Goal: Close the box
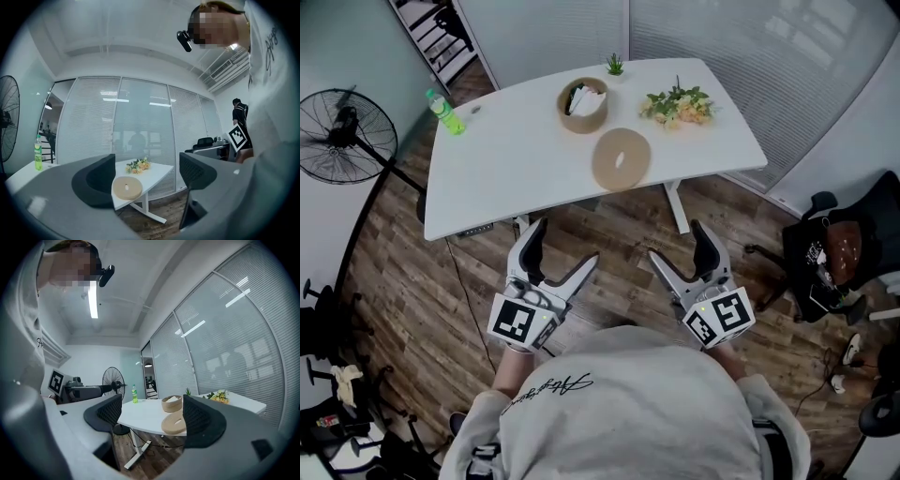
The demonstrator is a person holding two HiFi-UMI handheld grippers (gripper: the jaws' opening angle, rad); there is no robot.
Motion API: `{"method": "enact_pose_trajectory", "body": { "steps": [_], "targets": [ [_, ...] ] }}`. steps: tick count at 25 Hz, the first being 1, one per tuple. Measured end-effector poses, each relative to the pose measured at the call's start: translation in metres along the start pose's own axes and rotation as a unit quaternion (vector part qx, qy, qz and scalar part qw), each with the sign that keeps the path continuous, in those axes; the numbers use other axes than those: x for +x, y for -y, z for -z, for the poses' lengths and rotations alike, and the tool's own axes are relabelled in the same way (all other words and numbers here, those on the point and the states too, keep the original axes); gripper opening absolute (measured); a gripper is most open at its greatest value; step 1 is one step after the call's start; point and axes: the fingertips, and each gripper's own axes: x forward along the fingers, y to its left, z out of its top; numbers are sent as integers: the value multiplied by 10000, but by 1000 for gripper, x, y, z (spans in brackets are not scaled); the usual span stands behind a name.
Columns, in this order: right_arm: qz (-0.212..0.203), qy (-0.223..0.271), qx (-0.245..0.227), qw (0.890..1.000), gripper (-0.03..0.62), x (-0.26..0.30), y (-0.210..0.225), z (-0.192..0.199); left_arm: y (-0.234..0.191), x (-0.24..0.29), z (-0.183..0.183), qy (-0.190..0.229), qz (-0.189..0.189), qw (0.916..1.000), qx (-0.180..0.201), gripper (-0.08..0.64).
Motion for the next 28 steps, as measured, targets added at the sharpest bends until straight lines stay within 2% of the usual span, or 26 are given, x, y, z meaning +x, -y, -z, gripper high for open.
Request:
{"method": "enact_pose_trajectory", "body": {
  "steps": [9,14,19,24,28],
  "targets": [
    [-90,-22,-23,10000,393,6,21,-1,0,18,0,77,-135,9999,52,413],
    [-360,-217,-20,9991,393,20,16,9,-5,14,5,132,-288,9993,-222,413],
    [-386,-227,-46,9990,393,37,21,12,-22,18,12,102,-362,9990,-225,413],
    [-339,-227,-40,9992,393,66,28,15,-48,38,20,106,-212,9994,-234,413],
    [-156,-179,-120,9996,393,92,50,9,-73,70,19,185,-67,9996,-202,413]
  ]
}}
